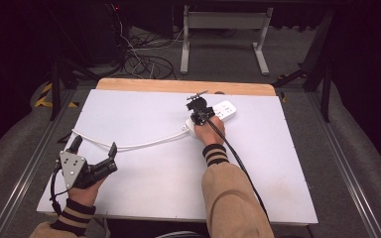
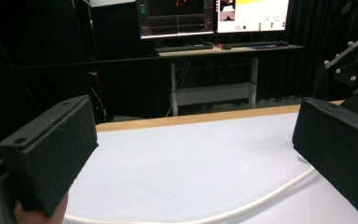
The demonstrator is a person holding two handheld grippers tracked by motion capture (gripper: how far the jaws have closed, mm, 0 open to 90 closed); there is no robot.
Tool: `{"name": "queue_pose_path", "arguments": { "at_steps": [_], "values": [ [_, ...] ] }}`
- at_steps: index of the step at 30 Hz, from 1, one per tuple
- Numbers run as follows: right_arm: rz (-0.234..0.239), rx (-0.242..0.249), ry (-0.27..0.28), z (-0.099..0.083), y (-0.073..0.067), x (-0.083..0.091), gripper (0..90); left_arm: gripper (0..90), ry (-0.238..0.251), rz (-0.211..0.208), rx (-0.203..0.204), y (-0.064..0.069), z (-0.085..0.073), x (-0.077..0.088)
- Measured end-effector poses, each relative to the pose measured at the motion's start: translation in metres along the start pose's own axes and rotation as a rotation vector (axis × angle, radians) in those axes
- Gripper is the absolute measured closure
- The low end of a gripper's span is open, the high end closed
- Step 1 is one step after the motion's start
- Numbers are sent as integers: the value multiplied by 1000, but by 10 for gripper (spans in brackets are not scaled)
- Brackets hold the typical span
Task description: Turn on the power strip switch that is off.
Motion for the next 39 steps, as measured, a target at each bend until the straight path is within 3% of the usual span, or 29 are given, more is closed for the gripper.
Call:
{"name": "queue_pose_path", "arguments": {
  "at_steps": [7, 18, 26, 30, 39],
  "values": [
    [23, -35, 25, -2, 2, 0, 900, 4, -1, 6, 1, -1, 0, 1],
    [31, -47, 44, -4, 2, 0, 900, 4, 1, 11, 0, -2, 0, 1],
    [26, -46, 43, -4, 1, 1, 900, 4, -2, 10, 1, -2, 0, 1],
    [51, -74, 49, -7, 4, 2, 900, 4, -1, 10, 1, -2, 0, 1],
    [60, -100, 34, -7, 6, 2, 900, 5, -9, -2, 2, 1, -1, 0]
  ]
}}
Point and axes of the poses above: each handheld gripper's, and its own axes: x roughly backward along the jaws, z roughly out of its top, y roughly to its right, the point moved 7 cm from there along -x, roughly forward along the jaws, and after that the axes turned 2 degrees about -y, right-handed, at the moved point
